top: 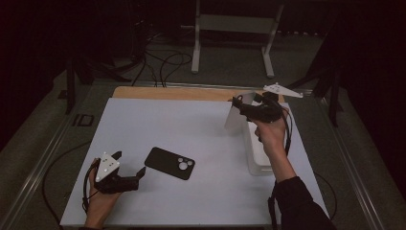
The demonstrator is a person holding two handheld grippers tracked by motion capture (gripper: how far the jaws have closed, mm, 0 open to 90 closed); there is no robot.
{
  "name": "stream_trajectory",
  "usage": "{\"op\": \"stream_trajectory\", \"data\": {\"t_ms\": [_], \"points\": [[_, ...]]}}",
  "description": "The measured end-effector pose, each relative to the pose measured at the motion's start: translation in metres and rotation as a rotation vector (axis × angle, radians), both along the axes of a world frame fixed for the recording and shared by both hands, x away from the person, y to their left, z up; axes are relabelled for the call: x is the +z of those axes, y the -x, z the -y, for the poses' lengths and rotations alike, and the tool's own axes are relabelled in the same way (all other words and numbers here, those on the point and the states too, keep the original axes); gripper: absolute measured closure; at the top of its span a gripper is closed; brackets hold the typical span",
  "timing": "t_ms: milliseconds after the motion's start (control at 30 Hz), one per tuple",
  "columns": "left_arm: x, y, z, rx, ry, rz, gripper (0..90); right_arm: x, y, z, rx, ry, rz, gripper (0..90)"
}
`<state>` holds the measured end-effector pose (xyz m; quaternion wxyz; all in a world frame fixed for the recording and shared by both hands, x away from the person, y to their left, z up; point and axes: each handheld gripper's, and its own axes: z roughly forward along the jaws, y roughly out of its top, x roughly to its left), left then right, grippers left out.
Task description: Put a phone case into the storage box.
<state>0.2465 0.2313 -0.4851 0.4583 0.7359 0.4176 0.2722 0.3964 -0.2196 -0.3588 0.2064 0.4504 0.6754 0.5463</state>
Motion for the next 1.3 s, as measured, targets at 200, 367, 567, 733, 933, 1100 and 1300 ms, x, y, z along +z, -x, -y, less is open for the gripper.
{"op": "stream_trajectory", "data": {"t_ms": [200, 367, 567, 733, 933, 1100, 1300], "points": [[0.0, 0.0, 0.0, 0.001, 0.004, 0.001, 0.0, 0.002, -0.007, 0.003, -0.012, -0.006, -0.005, 16.7], [0.0, 0.0, 0.0, 0.0, 0.003, 0.002, 0.0, 0.002, -0.013, 0.005, -0.034, 0.003, -0.006, 16.7], [0.0, 0.0, 0.0, 0.002, 0.006, 0.002, 0.0, 0.001, -0.021, 0.011, -0.057, 0.008, -0.003, 16.7], [0.0, 0.0, 0.0, 0.002, 0.006, 0.002, 0.0, 0.0, -0.027, 0.015, -0.086, 0.016, -0.008, 16.7], [0.0, 0.001, -0.001, 0.002, 0.007, 0.003, 0.0, -0.002, -0.035, 0.02, -0.118, 0.031, -0.014, 16.7], [0.0, 0.001, -0.001, 0.003, 0.007, 0.001, 0.0, -0.003, -0.04, 0.023, -0.137, 0.056, -0.018, 16.7], [0.0, 0.001, -0.001, 0.003, 0.008, 0.002, 0.0, -0.003, -0.045, 0.026, -0.16, 0.067, -0.018, 16.6]]}}
